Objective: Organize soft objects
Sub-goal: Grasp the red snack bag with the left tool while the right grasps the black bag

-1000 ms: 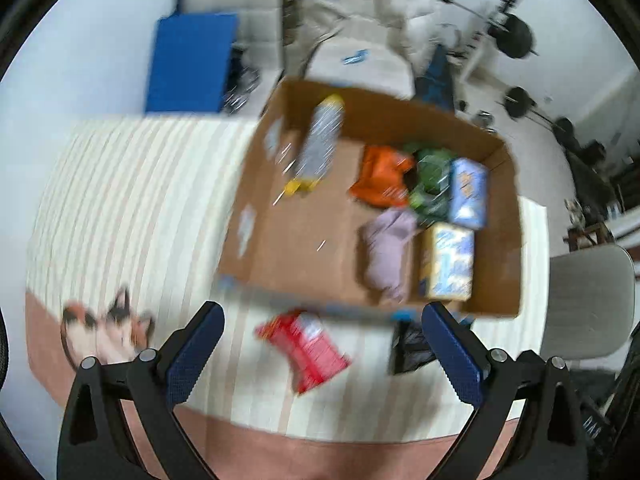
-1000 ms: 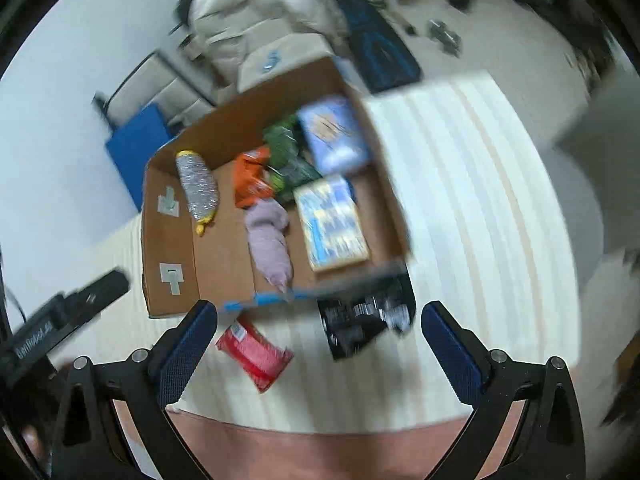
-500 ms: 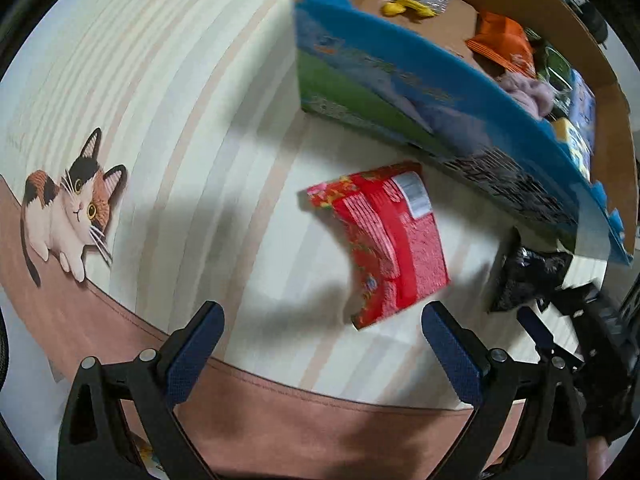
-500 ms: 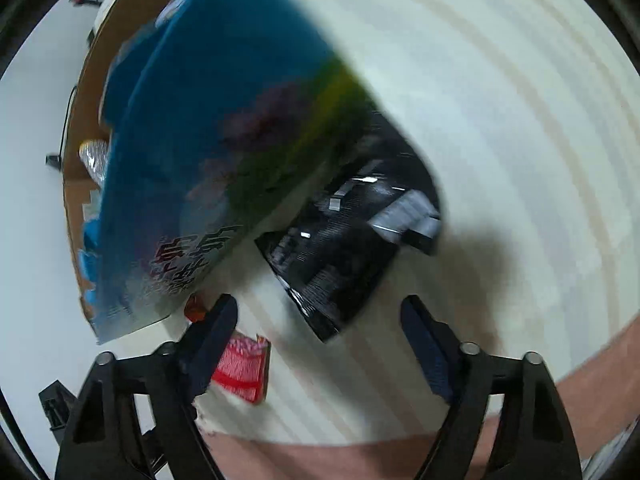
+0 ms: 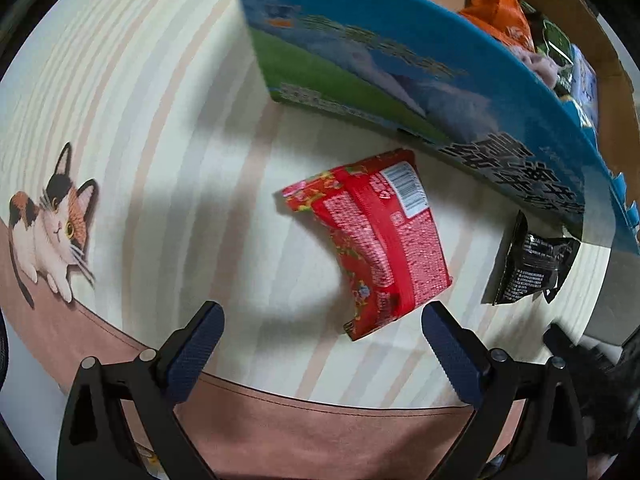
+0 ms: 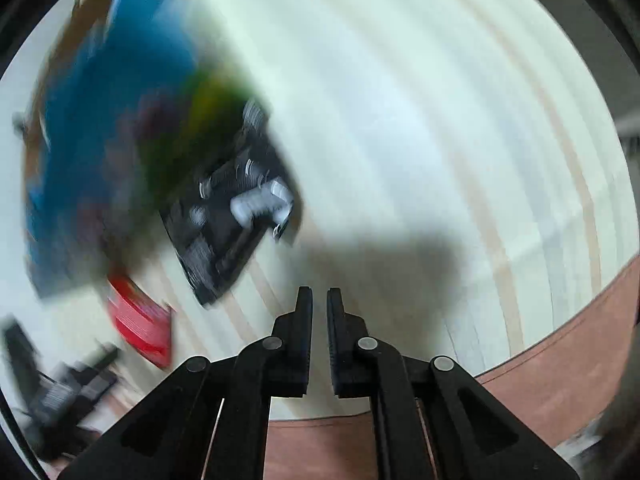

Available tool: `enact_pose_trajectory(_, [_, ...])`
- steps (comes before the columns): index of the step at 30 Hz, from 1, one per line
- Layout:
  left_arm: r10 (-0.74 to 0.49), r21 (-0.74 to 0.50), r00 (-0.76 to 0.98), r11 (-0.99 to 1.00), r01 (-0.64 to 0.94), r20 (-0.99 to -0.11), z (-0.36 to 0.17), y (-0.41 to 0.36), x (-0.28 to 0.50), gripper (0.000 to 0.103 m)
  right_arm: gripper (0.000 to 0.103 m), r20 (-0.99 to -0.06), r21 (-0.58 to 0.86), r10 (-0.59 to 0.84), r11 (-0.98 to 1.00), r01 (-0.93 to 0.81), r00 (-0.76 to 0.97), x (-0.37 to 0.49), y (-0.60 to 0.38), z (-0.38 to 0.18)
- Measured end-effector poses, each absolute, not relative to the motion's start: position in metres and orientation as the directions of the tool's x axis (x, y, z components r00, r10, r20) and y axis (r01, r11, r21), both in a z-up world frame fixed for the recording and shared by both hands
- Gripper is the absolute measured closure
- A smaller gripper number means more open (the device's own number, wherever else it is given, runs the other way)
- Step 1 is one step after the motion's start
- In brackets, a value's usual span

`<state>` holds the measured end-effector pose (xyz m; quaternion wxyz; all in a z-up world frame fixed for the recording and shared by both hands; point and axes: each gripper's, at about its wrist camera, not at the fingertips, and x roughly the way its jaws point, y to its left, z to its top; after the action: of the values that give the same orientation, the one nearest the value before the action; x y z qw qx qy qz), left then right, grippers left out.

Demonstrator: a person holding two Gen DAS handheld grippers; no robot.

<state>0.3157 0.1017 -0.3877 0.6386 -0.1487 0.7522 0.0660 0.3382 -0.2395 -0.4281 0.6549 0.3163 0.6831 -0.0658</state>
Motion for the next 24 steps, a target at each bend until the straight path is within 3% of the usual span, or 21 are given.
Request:
enact_pose_trajectory(1, [-0.138,-0.090,-0.144,0.949,-0.302,-0.980,-0.389,0.099,0.318,0.002,0.052,-0.923,0.363,0.374,0.760,0.539,0.095,0.341,-0.240,-0.426])
enact_pose_trajectory(3, [-0.141,-0.092,-0.147,0.951,-0.295,-0.979,-0.387,0.093,0.322,0.002,0.012,-0.905,0.409,0.393,0.699,0.587,0.162,0.348,-0.234,-0.428])
enact_pose_trajectory(6, [-0.134,-0.085,-0.150,0.953,-0.292,-0.980,-0.386,0.092,0.328,0.002,0.012,-0.904,0.413,0.391,0.685,0.600,0.176,0.366,-0.215,-0.442])
enact_pose_trajectory(8, [-0.126,-0.077,-0.150,0.952,-0.296,-0.981,-0.385,0.094,0.331,0.002,0.015,-0.918,0.374,0.374,0.703,0.605,0.133,0.373,-0.198,-0.455])
enact_pose_trajectory(9, [-0.125,-0.075,-0.152,0.951,-0.299,-0.980,-0.384,0.098,0.332,0.002,0.024,-0.933,0.341,0.338,0.727,0.596,0.122,0.377,-0.193,-0.455])
enact_pose_trajectory(10, [-0.127,-0.076,-0.153,0.950,-0.302,-0.980,-0.384,0.099,0.333,0.002,0.051,-0.944,0.321,0.307,0.756,0.571,0.124,0.380,-0.187,-0.451])
enact_pose_trajectory(15, [-0.140,-0.087,-0.163,0.951,-0.298,-0.977,-0.387,0.105,0.338,0.002,0.070,-0.946,0.296,0.325,0.855,0.426,0.006,0.377,-0.174,-0.449])
enact_pose_trajectory(18, [-0.147,-0.096,-0.170,0.956,-0.279,-0.974,-0.387,0.105,0.340,0.002,0.102,-0.953,0.248,0.284,0.929,0.275,-0.101,0.367,-0.178,-0.442])
enact_pose_trajectory(21, [-0.155,-0.104,-0.185,0.960,-0.260,-0.970,-0.392,0.094,0.344,0.002,0.102,-0.963,0.173,0.204,0.970,0.173,-0.177,0.358,-0.192,-0.441])
enact_pose_trajectory(23, [-0.173,-0.118,-0.195,0.957,-0.266,-0.965,-0.397,0.089,0.348,0.002,0.099,-0.946,0.223,0.275,0.936,0.271,-0.174,0.354,-0.212,-0.440])
enact_pose_trajectory(24, [-0.179,-0.121,-0.198,0.954,-0.273,-0.964,-0.398,0.082,0.344,0.002,0.093,-0.935,0.264,0.324,0.906,0.330,-0.142,0.355,-0.220,-0.439])
